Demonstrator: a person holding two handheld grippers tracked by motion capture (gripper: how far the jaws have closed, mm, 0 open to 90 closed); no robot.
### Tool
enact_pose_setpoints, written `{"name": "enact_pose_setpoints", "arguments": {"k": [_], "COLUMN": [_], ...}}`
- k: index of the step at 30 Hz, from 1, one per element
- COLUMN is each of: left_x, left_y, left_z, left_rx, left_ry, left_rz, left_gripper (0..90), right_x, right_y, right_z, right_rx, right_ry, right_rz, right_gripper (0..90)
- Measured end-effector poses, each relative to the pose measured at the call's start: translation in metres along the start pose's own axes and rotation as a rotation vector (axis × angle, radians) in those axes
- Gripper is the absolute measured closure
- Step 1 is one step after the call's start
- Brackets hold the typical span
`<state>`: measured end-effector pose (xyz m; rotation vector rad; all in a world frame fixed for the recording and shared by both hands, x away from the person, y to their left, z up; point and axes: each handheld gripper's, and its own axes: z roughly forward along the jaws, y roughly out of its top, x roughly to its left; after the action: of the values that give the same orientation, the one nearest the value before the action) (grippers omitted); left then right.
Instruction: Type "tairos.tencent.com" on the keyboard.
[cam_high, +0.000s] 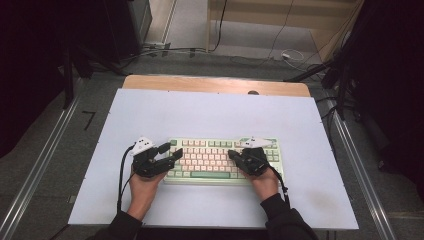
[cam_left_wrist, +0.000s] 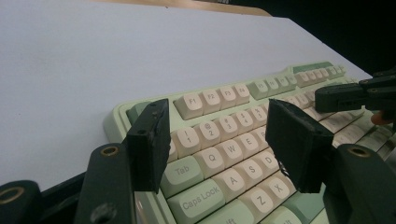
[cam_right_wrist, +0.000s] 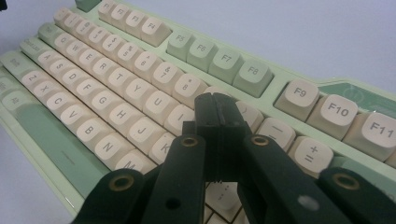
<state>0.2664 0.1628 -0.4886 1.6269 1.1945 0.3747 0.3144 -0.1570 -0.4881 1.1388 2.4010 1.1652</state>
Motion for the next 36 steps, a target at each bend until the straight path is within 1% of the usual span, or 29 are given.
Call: {"name": "enact_pose_setpoints", "arguments": {"k": [3,5,6,8,10,13,15,17,19,26,31,32,33,34,36], "left_x": [0.0,0.0,0.0,0.0,0.001,0.001,0.0,0.0,0.0,0.0,0.0,0.0,0.0,0.0,0.0], "left_y": [0.0,0.0,0.0,0.0,0.0,0.0,0.0,0.0,0.0,0.0,0.0,0.0,0.0,0.0,0.0], "left_z": [0.0,0.0,0.0,-0.001,-0.001,-0.001,-0.001,-0.001,-0.001,-0.001,-0.001,-0.001,-0.001,-0.001,-0.001], "left_rx": [0.0,-0.001,-0.002,-0.007,-0.006,-0.007,-0.008,-0.008,-0.004,-0.005,0.002,0.003,0.002,0.001,0.0], "left_ry": [-0.002,-0.001,0.0,0.001,0.001,0.001,0.0,0.001,0.001,0.001,0.002,0.004,0.004,0.003,0.005], "left_rz": [0.0,0.0,-0.001,-0.004,-0.004,-0.004,-0.005,-0.005,-0.002,-0.003,-0.001,0.0,0.0,-0.001,-0.001], "left_gripper": [41.3,41.4,41.4,41.4,41.3,41.3,41.2,41.2,41.2,41.2,40.9,40.4,40.3,40.2,40.0], "right_x": [0.001,0.001,0.001,0.002,0.001,0.001,-0.001,-0.002,-0.004,-0.006,-0.003,-0.002,-0.001,0.001,0.006], "right_y": [-0.001,0.0,0.0,0.002,0.003,0.005,0.006,0.006,0.005,0.002,0.0,0.0,-0.001,-0.002,-0.003], "right_z": [0.002,0.001,0.0,-0.006,-0.011,-0.02,-0.026,-0.031,-0.035,-0.042,-0.042,-0.041,-0.04,-0.039,-0.037], "right_rx": [0.018,0.018,0.003,-0.027,-0.055,-0.106,-0.135,-0.158,-0.171,-0.183,-0.168,-0.164,-0.156,-0.148,-0.136], "right_ry": [0.003,0.002,0.009,0.03,0.055,0.085,0.101,0.109,0.115,0.124,0.132,0.134,0.14,0.138,0.135], "right_rz": [-0.004,-0.004,-0.001,0.011,0.021,0.047,0.073,0.087,0.095,0.093,0.085,0.082,0.077,0.064,0.021], "right_gripper": [87.5,87.4,87.4,82.0,76.1,55.9,45.4,39.6,36.6,35.8,36.1,38.5,44.1,51.6,67.2]}}
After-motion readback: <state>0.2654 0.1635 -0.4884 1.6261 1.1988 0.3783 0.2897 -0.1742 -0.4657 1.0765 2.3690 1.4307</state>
